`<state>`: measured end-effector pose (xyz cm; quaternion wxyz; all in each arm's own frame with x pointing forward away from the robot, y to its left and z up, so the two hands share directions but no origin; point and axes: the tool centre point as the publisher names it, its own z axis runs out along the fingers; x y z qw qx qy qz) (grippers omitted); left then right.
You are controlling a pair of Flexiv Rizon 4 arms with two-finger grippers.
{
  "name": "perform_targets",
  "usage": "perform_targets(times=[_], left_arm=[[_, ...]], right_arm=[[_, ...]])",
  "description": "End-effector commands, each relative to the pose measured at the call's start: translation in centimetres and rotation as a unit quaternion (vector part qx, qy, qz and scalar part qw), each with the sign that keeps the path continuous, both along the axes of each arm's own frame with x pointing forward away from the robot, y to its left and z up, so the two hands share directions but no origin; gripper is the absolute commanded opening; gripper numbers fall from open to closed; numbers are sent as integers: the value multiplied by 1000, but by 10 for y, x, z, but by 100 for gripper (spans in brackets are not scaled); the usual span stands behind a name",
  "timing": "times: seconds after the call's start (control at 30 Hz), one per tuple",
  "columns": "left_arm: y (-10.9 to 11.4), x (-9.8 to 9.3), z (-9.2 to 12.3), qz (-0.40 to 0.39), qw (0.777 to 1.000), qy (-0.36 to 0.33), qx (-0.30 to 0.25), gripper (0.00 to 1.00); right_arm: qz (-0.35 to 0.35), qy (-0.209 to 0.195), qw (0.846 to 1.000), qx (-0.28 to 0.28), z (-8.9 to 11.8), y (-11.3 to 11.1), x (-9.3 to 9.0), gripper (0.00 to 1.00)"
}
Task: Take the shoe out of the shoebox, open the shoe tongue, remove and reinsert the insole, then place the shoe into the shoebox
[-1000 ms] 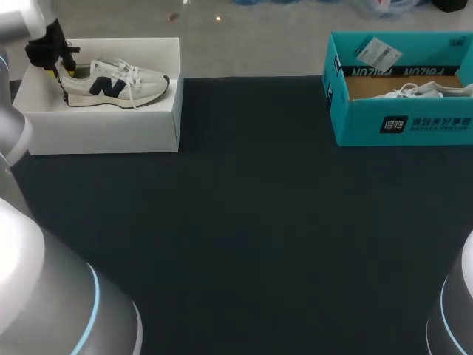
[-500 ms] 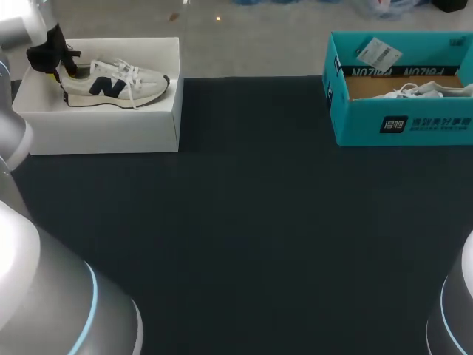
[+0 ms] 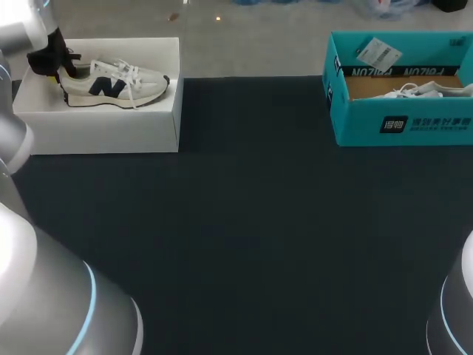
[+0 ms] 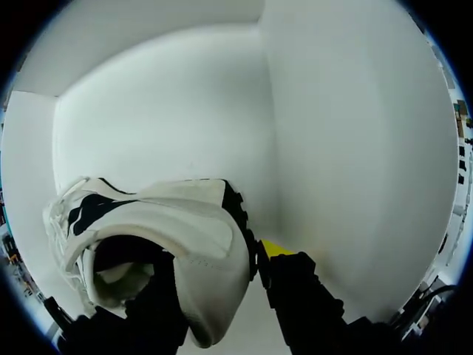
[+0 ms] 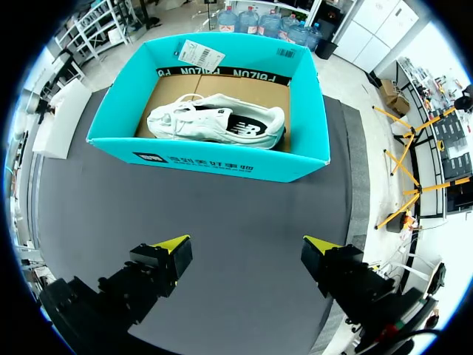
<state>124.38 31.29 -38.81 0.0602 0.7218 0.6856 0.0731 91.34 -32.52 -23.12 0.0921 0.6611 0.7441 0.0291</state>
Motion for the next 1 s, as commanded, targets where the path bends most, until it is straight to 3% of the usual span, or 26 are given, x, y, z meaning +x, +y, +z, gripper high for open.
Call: perform_targets(times=[0.03,0.43,0.7,0.8,0.87,1.0], left_arm=[[4,13,-7,3,986,165,6,42],[4,13,-16,6,984,178,6,45],[3,10,-14,4,983,181,8,26],[3,10,-12,4,983,184,9,14],[3,9,-10,4,983,185,10,0],[3,9,-1,4,982,186,10,0]], right_arm=[[0,0,1000,0,0,0,0,100],[0,0,1000,0,0,0,0,100],[0,0,1000,0,0,0,0,100],[0,0,1000,0,0,0,0,100],[0,0,1000,0,0,0,0,100],[0,0,1000,0,0,0,0,100]])
